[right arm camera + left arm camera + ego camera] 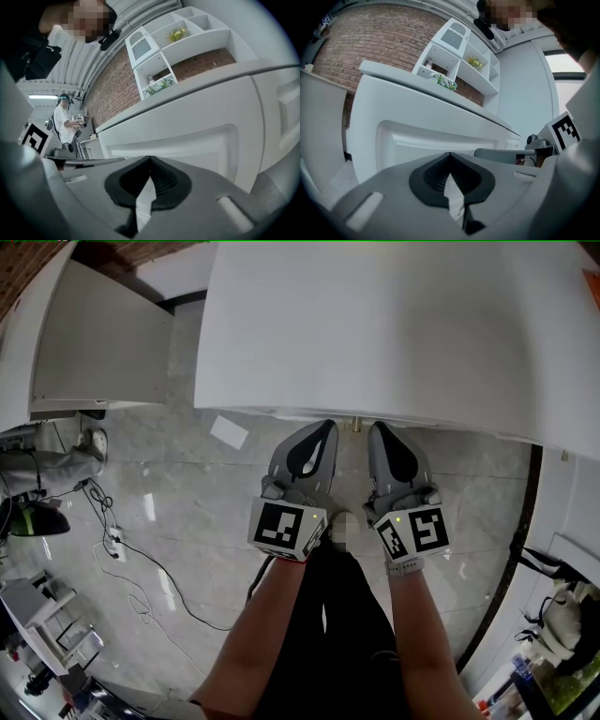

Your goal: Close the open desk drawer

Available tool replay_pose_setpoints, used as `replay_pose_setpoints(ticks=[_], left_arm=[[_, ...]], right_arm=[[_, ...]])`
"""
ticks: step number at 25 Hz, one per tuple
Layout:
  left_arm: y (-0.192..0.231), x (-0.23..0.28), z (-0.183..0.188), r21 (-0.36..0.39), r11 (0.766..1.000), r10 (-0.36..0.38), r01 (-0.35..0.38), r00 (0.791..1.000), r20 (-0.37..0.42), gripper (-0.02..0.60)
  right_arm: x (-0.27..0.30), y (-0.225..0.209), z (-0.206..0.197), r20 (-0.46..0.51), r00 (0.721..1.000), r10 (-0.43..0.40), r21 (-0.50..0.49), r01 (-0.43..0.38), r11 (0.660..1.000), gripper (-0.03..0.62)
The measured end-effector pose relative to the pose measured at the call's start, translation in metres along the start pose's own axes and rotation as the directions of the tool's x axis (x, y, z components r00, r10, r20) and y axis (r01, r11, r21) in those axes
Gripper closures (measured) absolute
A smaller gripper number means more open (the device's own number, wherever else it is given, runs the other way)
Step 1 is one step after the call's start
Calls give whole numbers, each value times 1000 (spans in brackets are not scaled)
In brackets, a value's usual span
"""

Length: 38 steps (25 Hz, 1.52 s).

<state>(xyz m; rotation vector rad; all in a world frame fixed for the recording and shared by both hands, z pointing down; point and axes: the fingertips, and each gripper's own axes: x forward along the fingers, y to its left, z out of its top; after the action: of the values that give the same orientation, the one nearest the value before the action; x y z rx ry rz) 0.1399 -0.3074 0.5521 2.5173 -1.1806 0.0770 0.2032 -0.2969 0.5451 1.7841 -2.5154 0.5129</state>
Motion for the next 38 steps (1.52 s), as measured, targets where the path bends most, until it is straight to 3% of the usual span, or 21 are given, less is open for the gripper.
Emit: replay_pose_setpoints(ticks=[13,29,38], left_arm=[[-12,-34,61,33,999,12,-14,998,66,580],[-36,-107,141,30,999,35,-37,996,80,580],[-71,-136,179,63,998,-18,10,993,115,578]], right_arm=[[-35,25,65,49,997,61,-111,-55,992,595],[-127,39,141,40,998,48,-138,-42,989,595],[-163,68,177,76,994,78,-156,-65,986,595]])
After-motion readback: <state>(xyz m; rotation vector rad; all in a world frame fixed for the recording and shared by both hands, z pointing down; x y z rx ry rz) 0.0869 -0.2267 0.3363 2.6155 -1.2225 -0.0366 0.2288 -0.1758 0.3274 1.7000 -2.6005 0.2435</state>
